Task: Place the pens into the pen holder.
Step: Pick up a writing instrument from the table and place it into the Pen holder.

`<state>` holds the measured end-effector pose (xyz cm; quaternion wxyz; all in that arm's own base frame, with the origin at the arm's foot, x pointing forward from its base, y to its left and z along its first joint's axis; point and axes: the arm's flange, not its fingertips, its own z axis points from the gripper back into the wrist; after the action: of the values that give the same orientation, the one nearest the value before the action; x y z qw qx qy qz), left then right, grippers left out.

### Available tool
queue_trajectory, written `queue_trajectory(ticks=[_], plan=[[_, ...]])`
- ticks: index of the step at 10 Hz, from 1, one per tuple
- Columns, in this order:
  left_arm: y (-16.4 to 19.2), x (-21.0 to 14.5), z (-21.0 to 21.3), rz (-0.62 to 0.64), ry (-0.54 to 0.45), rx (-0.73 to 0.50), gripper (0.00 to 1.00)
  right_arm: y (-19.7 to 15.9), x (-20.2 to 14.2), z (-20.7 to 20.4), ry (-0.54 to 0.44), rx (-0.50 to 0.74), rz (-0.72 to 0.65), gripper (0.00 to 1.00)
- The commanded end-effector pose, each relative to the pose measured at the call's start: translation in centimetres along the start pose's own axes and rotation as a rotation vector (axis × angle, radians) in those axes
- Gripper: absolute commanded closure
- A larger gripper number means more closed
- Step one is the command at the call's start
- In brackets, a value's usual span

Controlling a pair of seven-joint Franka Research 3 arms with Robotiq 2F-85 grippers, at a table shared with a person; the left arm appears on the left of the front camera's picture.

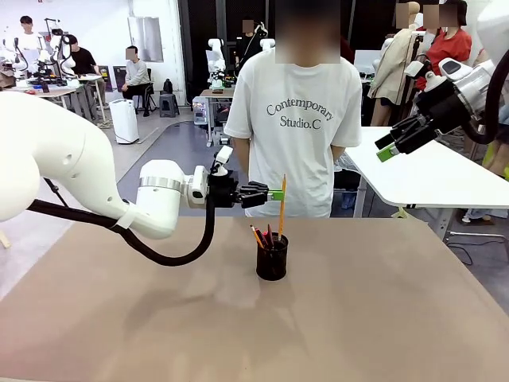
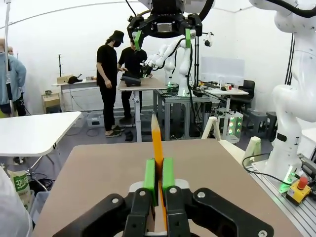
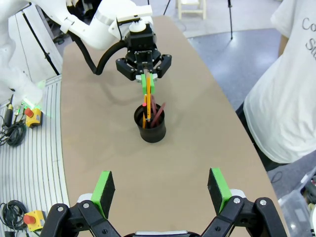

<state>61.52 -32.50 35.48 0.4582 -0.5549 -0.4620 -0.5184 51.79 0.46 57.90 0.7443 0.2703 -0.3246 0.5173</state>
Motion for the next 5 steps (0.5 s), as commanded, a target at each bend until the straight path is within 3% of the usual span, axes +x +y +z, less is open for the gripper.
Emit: queue_trajectory(ticks=[1,5], plan=[[0.27,-0.04,0.32,-0.036,0.011,0.001,0.83,0.15,0.1,-0.03,0.001,0.0,0.001,0.0],[0.01,0.08,0.33,-0.043,0.008,-0.01,0.04,0.15,0.1,-0.03,0.001,0.0,0.001,0.0]])
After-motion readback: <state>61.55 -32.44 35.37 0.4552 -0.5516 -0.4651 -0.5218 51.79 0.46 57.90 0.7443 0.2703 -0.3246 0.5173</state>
